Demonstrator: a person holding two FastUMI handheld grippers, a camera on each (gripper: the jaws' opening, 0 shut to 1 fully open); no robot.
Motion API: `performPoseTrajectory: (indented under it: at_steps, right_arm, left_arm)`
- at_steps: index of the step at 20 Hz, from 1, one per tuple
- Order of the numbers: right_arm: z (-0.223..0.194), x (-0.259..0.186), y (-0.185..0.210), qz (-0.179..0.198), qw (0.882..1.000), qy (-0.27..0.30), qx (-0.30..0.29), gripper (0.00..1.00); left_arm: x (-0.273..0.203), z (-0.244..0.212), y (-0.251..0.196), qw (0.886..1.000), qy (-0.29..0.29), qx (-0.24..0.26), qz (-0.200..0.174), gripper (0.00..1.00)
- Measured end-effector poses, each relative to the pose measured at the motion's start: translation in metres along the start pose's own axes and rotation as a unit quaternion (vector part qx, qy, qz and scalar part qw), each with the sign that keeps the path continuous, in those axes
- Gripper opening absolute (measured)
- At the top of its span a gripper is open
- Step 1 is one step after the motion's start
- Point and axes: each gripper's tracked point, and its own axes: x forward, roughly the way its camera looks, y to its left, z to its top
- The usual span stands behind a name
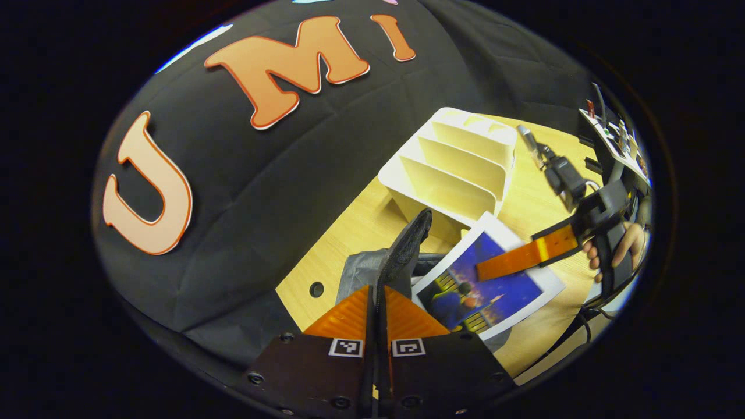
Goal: Open the schoolbag, grab two books from the bookshelf and put them into the schoolbag.
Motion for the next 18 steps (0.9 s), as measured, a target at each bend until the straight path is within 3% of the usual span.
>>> performPoseTrajectory:
  at_steps: [1,2,7,12,15,16,18]
  right_arm:
    - [0.001,0.006,0.003,0.005,1.0,-0.014,0.012,0.37]
    - [0.004,0.011,0.005,0.009,0.999,-0.027,0.022,0.38]
    - [0.022,0.042,0.009,0.012,0.995,-0.082,0.059,0.38]
    - [0.021,0.076,-0.006,-0.038,0.992,-0.107,0.051,0.41]
    - [0.007,0.086,-0.016,-0.077,0.992,-0.091,0.031,0.6]
    - [0.004,0.086,-0.025,-0.101,0.991,-0.084,0.024,0.62]
    - [-0.004,0.076,-0.047,-0.148,0.987,-0.057,-0.008,0.75]
  left_arm:
    - [-0.003,0.004,-0.002,1.0,-0.004,0.003,-0.001,0.0]
    - [-0.005,0.01,-0.005,1.0,-0.011,0.007,-0.004,0.04]
    - [-0.018,0.029,-0.011,1.0,-0.023,0.002,-0.014,0.02]
    - [-0.019,0.04,-0.016,1.0,-0.025,0.009,-0.013,0.02]
    - [-0.016,0.036,-0.017,1.0,-0.019,0.009,-0.014,0.02]
    - [-0.014,0.034,-0.018,1.0,-0.018,0.002,-0.019,0.02]
    - [-0.008,0.027,-0.015,1.0,-0.01,-0.013,-0.022,0.02]
